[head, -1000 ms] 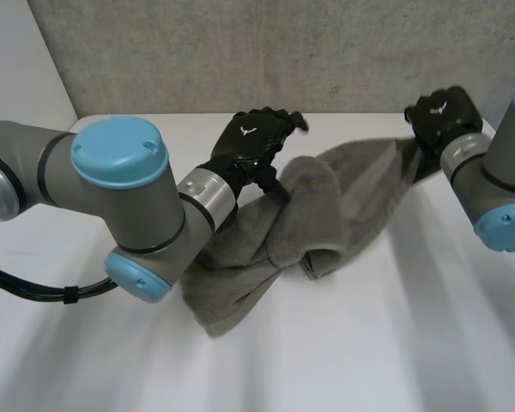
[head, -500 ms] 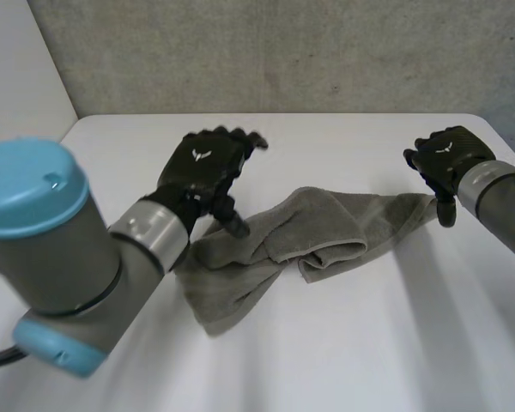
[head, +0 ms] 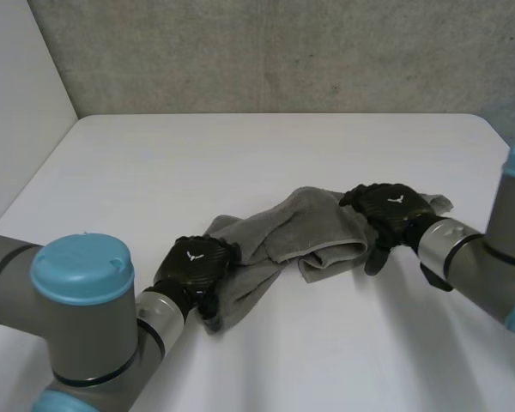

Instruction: Fold the towel.

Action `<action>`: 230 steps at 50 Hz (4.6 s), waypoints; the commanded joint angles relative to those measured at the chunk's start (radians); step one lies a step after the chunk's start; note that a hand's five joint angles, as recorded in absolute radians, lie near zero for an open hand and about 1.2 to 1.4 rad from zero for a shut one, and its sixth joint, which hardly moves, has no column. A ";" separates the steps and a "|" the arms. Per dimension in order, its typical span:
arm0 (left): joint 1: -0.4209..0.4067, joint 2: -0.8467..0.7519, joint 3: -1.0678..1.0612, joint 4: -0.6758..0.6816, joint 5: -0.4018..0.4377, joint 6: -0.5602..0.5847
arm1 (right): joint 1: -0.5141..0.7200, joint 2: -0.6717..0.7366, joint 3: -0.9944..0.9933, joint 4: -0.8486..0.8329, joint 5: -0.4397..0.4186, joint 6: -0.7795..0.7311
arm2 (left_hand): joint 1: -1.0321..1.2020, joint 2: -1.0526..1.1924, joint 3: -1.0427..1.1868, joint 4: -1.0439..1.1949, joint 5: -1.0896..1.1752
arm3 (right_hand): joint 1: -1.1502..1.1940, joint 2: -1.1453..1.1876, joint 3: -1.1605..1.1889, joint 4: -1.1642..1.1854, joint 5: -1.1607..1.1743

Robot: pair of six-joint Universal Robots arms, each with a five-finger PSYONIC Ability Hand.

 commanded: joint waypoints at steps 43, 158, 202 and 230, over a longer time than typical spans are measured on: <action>0.285 0.055 0.384 0.074 0.062 -0.284 | 0.089 0.000 -0.333 -0.162 0.050 -0.205 | 0.907 0.911 0.907 0.906 0.728 | 1.135 1.150 1.150 1.142 1.147; 0.162 0.145 -0.185 0.152 0.179 0.427 | 0.002 -0.291 0.405 -0.186 0.131 -0.078 | -0.085 -0.081 -0.085 -0.086 -0.264 | 0.032 0.048 0.047 0.039 0.044; 0.167 -0.096 -0.058 0.313 0.097 0.592 | -0.001 -0.168 0.395 -0.211 0.108 -0.021 | 0.097 0.101 0.097 0.096 -0.082 | 0.211 0.227 0.226 0.218 0.224; 0.225 0.137 0.007 0.312 0.064 0.413 | -0.037 -0.305 0.127 -0.160 0.110 -0.038 | 0.907 0.911 0.907 0.906 0.728 | 1.135 1.150 1.150 1.142 1.147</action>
